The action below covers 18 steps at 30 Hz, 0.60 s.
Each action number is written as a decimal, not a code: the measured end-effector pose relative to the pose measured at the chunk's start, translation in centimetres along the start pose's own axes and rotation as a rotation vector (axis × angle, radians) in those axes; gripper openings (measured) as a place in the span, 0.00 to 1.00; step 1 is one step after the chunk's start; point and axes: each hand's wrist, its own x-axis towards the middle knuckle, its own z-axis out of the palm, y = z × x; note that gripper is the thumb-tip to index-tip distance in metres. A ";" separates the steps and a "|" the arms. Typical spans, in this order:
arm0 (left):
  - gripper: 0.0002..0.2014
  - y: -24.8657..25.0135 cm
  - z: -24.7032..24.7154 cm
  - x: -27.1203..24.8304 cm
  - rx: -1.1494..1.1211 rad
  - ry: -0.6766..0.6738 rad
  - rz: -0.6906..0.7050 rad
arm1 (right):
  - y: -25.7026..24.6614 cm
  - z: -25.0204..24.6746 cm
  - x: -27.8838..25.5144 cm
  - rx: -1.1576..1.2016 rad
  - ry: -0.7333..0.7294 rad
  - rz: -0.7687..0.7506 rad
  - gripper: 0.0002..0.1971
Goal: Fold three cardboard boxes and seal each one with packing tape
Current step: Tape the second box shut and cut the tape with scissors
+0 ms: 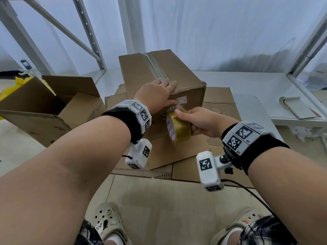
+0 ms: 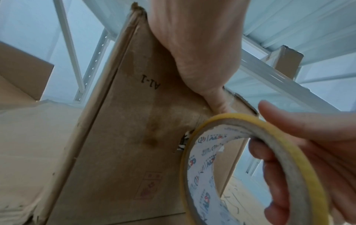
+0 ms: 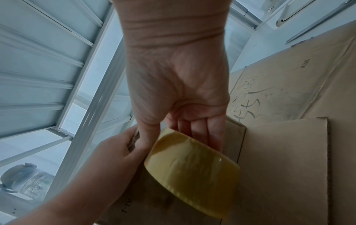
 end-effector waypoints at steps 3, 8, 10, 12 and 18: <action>0.30 -0.4 -0.6 0.0 0.008 0.024 0.061 | -0.9 -1.0 -0.1 -0.216 0.252 -0.121 0.21; 0.27 -1.8 -0.7 -0.1 0.015 0.070 0.180 | -2.5 -3.3 0.8 -0.607 0.653 -0.289 0.27; 0.27 -2.3 -0.6 -0.1 -0.080 0.046 0.181 | -2.7 -3.2 1.4 -0.630 0.549 -0.296 0.31; 0.29 -3.1 -0.5 -0.4 -0.197 0.001 0.147 | -2.1 -3.1 2.5 -0.560 0.433 -0.304 0.28; 0.50 -7.5 0.9 -2.7 -0.381 -0.153 -0.336 | -1.0 -3.7 3.6 -0.395 0.470 -0.403 0.28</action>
